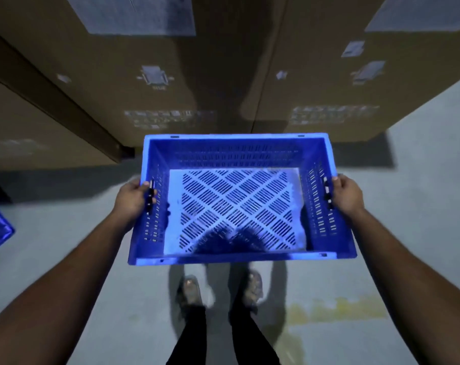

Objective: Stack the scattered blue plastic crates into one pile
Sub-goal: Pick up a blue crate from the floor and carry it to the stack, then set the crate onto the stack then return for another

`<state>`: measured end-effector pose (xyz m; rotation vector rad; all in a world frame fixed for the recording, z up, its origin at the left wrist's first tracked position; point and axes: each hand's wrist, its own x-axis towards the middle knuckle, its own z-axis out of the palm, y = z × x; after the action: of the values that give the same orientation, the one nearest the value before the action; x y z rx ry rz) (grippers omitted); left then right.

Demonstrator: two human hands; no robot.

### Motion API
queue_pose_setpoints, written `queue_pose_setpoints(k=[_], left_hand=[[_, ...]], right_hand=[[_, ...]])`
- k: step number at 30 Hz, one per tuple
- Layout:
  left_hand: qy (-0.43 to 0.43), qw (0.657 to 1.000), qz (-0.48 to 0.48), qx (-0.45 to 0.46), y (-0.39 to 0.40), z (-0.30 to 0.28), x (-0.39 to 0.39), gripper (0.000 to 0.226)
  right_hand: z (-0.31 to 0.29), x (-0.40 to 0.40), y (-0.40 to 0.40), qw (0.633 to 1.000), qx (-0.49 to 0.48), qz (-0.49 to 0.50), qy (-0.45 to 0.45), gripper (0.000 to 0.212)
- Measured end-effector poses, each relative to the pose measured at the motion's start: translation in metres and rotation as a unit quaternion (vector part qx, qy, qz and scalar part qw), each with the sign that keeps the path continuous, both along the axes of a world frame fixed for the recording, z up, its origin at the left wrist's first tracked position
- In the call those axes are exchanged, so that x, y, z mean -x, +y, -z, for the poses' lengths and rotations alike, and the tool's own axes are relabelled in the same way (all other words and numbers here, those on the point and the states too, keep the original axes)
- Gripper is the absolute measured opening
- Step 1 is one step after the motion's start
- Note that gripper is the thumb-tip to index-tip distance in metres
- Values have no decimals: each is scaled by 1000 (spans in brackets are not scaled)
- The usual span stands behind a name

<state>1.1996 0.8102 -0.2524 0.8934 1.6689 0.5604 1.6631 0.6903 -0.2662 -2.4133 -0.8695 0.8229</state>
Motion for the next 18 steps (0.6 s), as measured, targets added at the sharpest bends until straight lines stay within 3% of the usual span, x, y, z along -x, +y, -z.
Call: queue_pose_setpoints(k=[5, 8, 12, 15, 18], left_hand=[[64, 997, 16, -40, 23, 68, -13, 16], [137, 987, 66, -57, 23, 98, 3, 32], [196, 971, 113, -74, 19, 87, 0, 34], [289, 927, 195, -137, 7, 76, -5, 63], [409, 843, 291, -191, -16, 73, -10, 82]], right_hand=[[61, -11, 36, 999, 1, -18, -49, 29], [89, -10, 32, 998, -30, -6, -60, 29], [88, -10, 31, 997, -30, -28, -71, 32], [79, -5, 22, 994, -29, -61, -84, 50], [76, 12, -6, 963, -30, -179, -201, 76]])
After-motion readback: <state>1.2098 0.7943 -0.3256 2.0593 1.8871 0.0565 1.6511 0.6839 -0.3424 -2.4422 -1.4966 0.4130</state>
